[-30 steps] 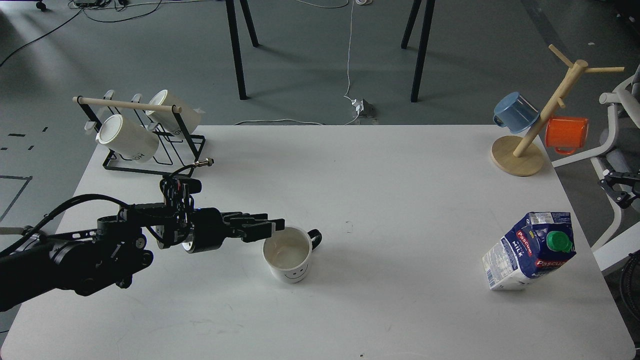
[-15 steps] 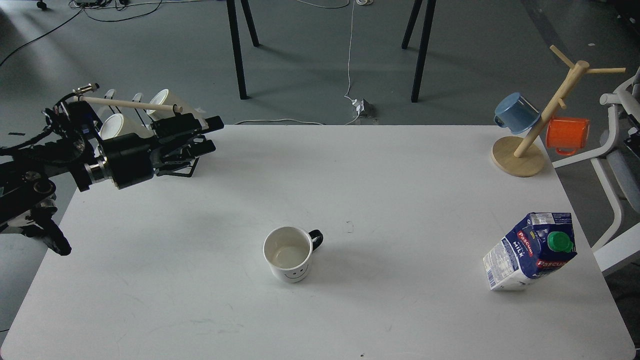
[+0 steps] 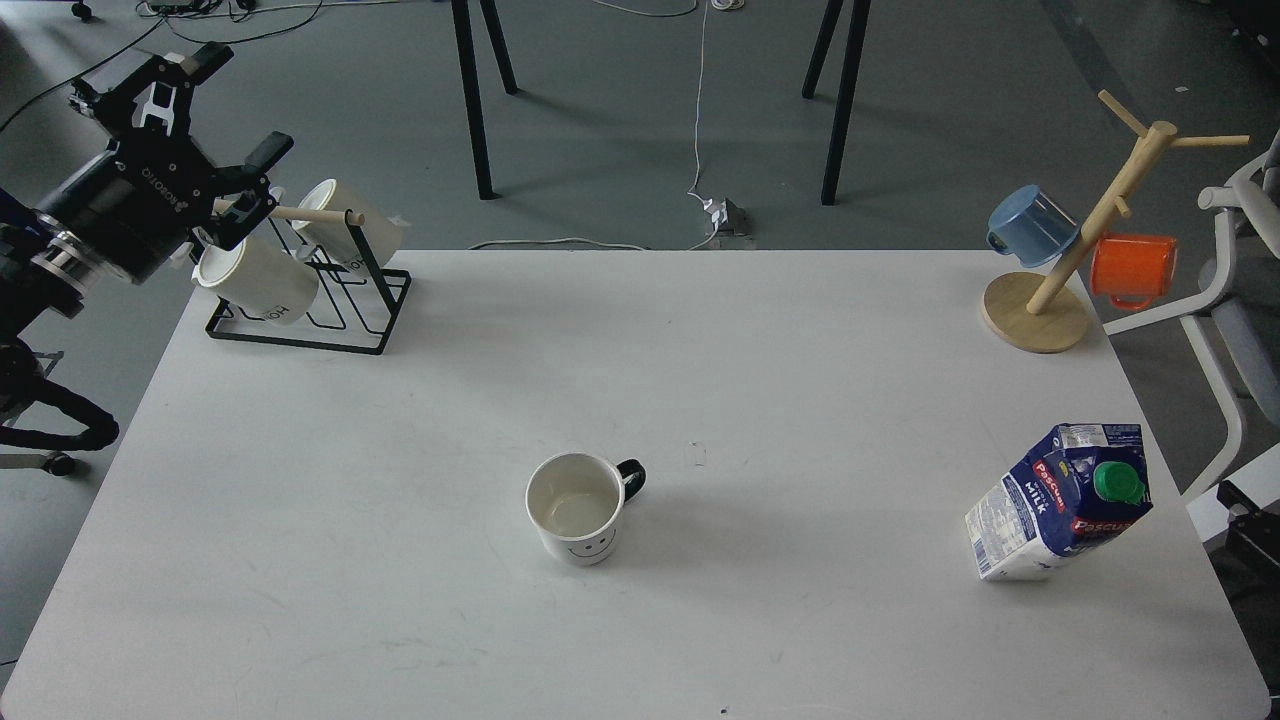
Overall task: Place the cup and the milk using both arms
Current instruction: 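Release the mug and withdraw the left gripper toward the rack, then reach the right gripper to the milk carton and grasp it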
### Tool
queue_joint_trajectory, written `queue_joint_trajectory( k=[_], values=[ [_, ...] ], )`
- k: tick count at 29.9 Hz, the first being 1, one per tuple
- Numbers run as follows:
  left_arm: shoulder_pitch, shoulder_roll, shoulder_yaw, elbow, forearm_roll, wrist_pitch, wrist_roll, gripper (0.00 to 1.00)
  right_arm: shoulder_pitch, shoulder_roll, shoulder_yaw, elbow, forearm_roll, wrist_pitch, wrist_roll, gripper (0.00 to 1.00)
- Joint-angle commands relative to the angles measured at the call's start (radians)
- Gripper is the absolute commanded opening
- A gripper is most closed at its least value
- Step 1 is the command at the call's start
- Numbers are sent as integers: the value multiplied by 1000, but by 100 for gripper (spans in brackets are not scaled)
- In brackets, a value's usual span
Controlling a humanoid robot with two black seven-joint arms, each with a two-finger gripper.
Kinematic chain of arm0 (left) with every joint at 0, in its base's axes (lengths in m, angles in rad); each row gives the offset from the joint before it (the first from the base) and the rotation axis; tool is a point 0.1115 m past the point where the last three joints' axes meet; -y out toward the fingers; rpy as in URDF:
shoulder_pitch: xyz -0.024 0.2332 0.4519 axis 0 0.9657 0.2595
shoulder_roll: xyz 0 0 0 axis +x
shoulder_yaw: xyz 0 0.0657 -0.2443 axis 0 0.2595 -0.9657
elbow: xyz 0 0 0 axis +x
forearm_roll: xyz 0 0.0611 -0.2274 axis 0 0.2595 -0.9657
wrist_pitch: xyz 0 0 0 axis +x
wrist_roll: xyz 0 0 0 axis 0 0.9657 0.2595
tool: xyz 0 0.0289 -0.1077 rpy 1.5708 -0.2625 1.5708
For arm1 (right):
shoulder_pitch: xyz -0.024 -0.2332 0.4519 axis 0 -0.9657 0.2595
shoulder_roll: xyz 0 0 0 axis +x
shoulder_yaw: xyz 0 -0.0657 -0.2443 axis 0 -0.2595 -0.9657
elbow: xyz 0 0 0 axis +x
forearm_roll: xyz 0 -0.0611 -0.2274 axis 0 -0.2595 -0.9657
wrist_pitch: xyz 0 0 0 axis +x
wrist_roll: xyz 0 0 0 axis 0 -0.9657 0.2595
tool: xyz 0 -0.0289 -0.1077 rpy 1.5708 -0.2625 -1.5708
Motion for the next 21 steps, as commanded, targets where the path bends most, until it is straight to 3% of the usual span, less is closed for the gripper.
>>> queue_joint_trajectory(
  k=[1, 11, 21],
  values=[
    [12, -1, 4, 2, 6, 0, 0, 89, -112, -21, -1, 36, -2, 0, -10, 99],
    [26, -19, 10, 30, 9, 0, 0, 91, -152, 13, -36, 191, -115, 0, 1, 99],
    [41, -27, 10, 45, 13, 0, 0, 92, -102, 116, -36, 187, -170, 0, 4, 98]
  ],
)
